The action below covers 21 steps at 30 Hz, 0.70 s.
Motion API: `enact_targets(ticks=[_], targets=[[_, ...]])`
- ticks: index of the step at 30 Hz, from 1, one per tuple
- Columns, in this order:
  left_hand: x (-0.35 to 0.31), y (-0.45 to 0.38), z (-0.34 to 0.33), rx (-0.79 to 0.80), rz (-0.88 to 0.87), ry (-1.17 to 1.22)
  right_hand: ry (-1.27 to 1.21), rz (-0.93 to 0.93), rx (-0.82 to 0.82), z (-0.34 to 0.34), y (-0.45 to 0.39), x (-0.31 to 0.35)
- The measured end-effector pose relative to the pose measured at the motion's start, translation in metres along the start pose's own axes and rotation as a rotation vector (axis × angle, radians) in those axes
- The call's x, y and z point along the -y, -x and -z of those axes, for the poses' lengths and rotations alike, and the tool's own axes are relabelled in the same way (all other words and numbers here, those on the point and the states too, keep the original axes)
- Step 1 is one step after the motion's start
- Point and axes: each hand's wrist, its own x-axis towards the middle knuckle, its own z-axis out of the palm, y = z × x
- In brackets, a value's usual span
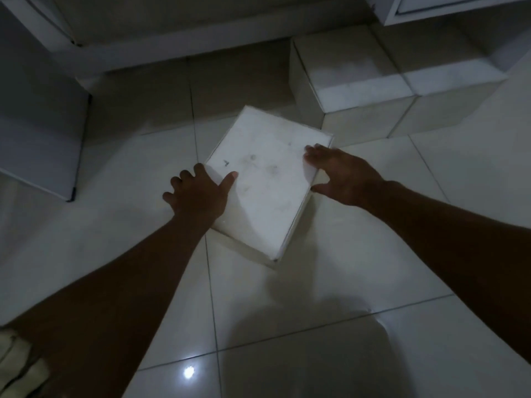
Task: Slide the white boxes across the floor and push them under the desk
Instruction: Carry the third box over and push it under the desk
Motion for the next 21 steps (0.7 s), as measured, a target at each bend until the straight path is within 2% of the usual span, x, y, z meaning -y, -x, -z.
enact_targets(ticks=[3, 5, 6, 8, 10, 15, 21], targets=[[-0.001, 0.002, -0.002, 0.008, -0.003, 0.027, -0.103, 0.006, -0.159, -0.004, 0.013, 0.023], [0.005, 0.001, -0.004, 0.013, -0.047, 0.138, -0.161, 0.061, -0.266, -0.014, 0.027, 0.055], [0.008, 0.001, -0.005, 0.034, -0.057, 0.226, -0.164, 0.069, -0.248, -0.02, 0.033, 0.072], [0.012, 0.001, -0.008, 0.063, -0.059, 0.351, -0.083, 0.08, -0.097, -0.033, 0.04, 0.097], [0.014, 0.001, -0.009, 0.056, -0.051, 0.362, 0.066, 0.097, -0.012, -0.045, 0.042, 0.104], [0.012, 0.006, -0.009, 0.039, -0.008, 0.348, 0.119, 0.154, -0.031, -0.048, 0.038, 0.086], [-0.004, 0.022, -0.008, 0.035, 0.038, 0.337, 0.08, 0.247, 0.091, -0.03, 0.029, 0.047]])
